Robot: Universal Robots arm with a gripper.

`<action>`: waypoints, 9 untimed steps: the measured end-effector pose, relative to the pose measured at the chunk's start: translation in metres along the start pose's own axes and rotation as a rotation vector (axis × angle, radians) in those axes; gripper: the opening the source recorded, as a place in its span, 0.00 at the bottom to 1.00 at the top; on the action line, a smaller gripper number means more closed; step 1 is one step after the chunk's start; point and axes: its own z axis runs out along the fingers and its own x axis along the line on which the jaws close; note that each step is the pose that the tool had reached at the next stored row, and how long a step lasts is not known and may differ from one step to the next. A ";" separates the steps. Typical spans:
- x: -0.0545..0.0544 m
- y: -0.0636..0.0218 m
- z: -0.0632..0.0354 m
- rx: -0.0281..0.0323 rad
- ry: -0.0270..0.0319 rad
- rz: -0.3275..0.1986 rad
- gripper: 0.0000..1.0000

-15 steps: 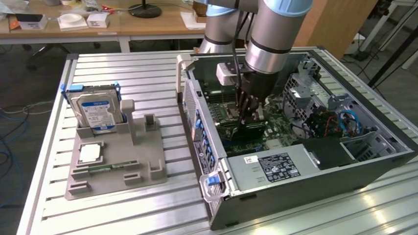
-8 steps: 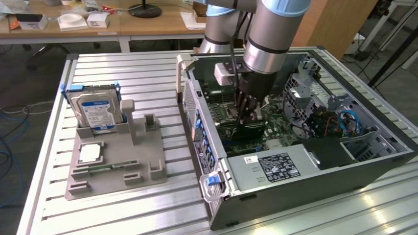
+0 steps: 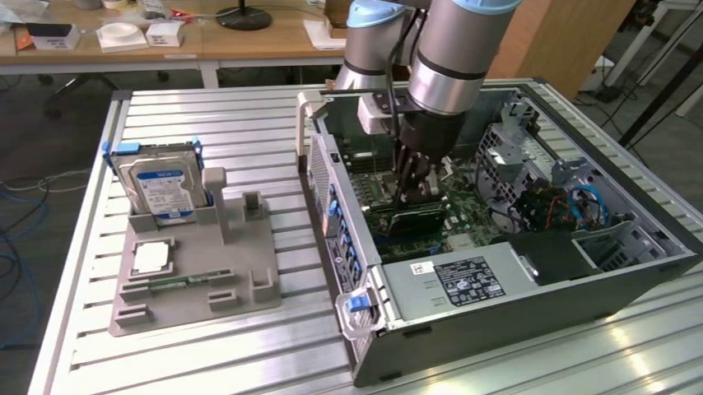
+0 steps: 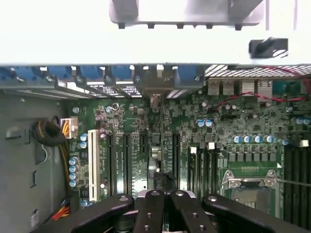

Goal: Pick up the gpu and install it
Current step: 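Press down on the gpu until it lock into place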

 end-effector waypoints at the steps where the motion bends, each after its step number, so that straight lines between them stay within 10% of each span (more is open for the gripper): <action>1: 0.000 0.0009 -0.0011 -0.0002 -0.0005 0.001 0.11; 9: 0.001 0.0180 -0.0056 -0.0022 -0.0005 0.002 0.11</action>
